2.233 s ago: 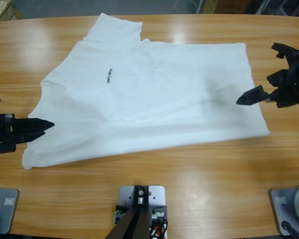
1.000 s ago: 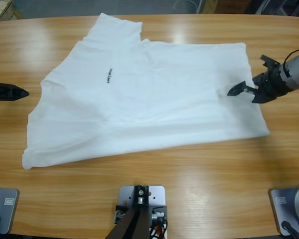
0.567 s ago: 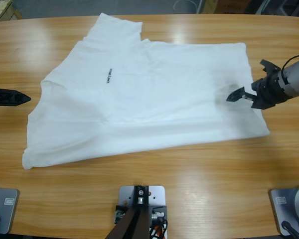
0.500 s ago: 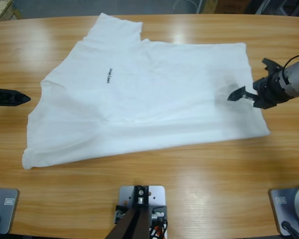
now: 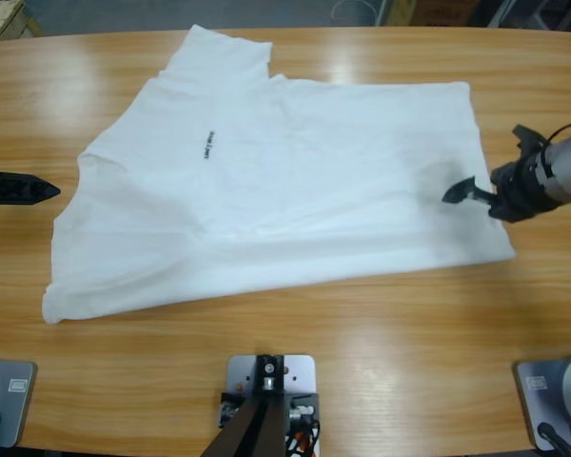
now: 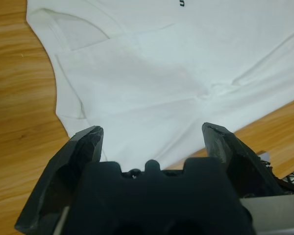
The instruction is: Fold clothes
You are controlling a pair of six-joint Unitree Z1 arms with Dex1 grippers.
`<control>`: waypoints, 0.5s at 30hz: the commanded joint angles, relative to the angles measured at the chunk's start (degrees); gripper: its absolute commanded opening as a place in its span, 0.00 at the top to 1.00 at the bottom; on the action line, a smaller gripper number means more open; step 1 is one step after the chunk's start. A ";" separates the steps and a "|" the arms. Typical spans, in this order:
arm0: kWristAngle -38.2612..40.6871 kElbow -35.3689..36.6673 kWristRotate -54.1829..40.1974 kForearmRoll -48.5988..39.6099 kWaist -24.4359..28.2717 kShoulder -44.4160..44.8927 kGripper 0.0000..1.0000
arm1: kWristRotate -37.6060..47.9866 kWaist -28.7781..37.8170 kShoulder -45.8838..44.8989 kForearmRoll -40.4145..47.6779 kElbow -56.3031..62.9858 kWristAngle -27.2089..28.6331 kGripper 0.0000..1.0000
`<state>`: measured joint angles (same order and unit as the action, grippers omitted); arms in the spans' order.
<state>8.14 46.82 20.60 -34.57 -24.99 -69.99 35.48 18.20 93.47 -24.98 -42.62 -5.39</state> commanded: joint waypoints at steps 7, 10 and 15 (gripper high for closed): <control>-0.60 -1.93 -0.83 0.99 0.65 -0.78 0.21 | 3.81 0.70 2.28 7.40 6.67 -0.20 0.09; -0.58 -2.05 -0.91 0.99 0.65 -0.59 0.21 | 2.56 0.70 2.08 7.31 6.20 0.01 0.09; -0.58 -2.09 -1.09 1.26 0.65 -0.61 0.21 | 1.54 0.70 1.63 6.82 6.23 -0.69 0.88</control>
<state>8.14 46.80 20.40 -34.19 -24.83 -69.99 38.38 18.24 93.82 -18.51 -37.98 -5.40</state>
